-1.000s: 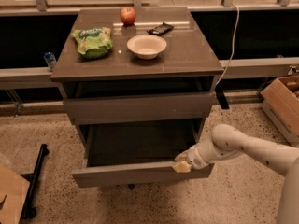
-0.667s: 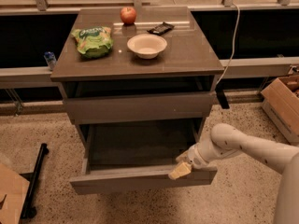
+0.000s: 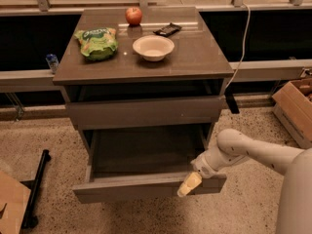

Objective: Open middle drawer

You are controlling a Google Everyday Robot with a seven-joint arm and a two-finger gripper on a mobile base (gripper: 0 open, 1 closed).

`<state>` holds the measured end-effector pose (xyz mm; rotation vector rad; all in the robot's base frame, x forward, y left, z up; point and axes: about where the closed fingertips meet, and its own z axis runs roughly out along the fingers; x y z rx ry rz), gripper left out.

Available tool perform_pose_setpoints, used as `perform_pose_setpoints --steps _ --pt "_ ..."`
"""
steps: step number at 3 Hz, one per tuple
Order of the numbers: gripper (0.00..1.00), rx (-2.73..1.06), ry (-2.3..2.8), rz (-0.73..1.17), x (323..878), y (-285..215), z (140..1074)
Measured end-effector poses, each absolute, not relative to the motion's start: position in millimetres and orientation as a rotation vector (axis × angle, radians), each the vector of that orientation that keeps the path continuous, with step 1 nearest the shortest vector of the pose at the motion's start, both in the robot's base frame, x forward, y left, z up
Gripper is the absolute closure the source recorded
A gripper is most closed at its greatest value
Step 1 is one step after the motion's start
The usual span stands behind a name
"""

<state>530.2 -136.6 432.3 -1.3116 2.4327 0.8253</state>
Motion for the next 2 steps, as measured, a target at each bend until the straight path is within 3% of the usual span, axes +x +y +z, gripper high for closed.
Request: perform_pose_setpoints --steps 1,2 --pt "0.18 -1.363 2.469 0.899 506 -143 424" --pt "0.42 -1.383 2.475 0.942 488 -147 427"
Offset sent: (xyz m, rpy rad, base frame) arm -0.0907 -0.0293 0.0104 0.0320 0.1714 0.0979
